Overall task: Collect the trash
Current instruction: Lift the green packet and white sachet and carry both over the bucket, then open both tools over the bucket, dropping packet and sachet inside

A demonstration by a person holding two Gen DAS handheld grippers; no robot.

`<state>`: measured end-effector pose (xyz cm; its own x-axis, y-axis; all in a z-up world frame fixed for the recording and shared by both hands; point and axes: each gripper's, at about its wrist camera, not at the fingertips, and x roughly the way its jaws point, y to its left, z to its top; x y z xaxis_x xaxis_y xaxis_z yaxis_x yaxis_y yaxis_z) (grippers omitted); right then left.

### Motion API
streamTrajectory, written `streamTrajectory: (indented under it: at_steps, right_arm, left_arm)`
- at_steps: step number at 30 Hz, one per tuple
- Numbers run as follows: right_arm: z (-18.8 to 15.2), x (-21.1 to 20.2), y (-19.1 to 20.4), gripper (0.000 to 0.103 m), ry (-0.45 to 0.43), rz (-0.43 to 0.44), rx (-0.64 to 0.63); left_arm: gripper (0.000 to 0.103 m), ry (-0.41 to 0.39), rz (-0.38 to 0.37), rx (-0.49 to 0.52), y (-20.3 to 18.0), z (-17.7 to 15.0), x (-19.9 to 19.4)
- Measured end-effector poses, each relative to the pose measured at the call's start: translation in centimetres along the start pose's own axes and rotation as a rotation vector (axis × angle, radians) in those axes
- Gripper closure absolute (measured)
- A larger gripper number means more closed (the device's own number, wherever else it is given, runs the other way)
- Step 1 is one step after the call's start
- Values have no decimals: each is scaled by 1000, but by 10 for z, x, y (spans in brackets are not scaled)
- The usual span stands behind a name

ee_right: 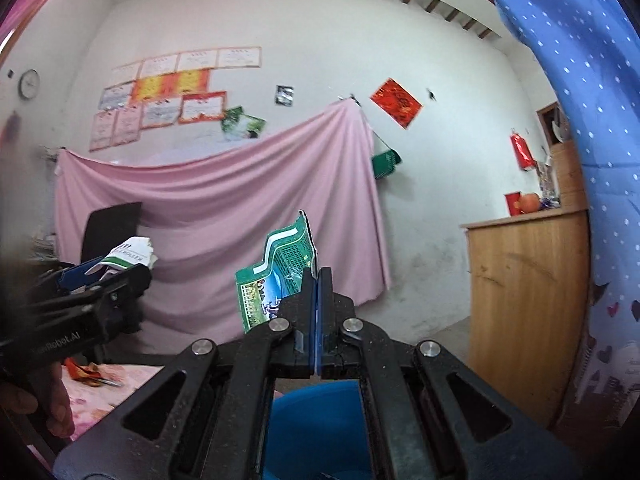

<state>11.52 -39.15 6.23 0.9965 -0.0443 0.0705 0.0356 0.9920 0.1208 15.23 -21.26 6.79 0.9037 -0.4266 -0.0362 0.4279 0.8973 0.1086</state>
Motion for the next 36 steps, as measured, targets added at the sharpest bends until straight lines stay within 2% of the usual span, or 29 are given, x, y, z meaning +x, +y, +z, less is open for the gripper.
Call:
streamTrajectory:
  at_steps: [7,11,14,17,21,29,36]
  right_arm:
    - [-25,13,-32,75,113,-69,8]
    - [-46,29,-43,75,218,-87,37]
    - [-62,46,-47,75,306,-82,64]
    - [-73,54,-47,75,365,-67,69]
    - [-80,57,-48,75,410,-57,71]
    - [-94,71,-54,75,494,-56,74]
    - [-100,76,-57,74,540,-54,75]
  left_arm:
    - [32,91,-102,27,-29,-20,53]
    - [32,223,-154,-13,-34,-33,88]
    - [32,334,-155,-29,-34,-44,111]
    - [32,446,-155,-45,-36,-56,133]
    - [32,546,-171,-96,-35,-64,154]
    - [31,701,-204,-164,-29,-76,173]
    - [30,759,-208,-216,-15,-84,174]
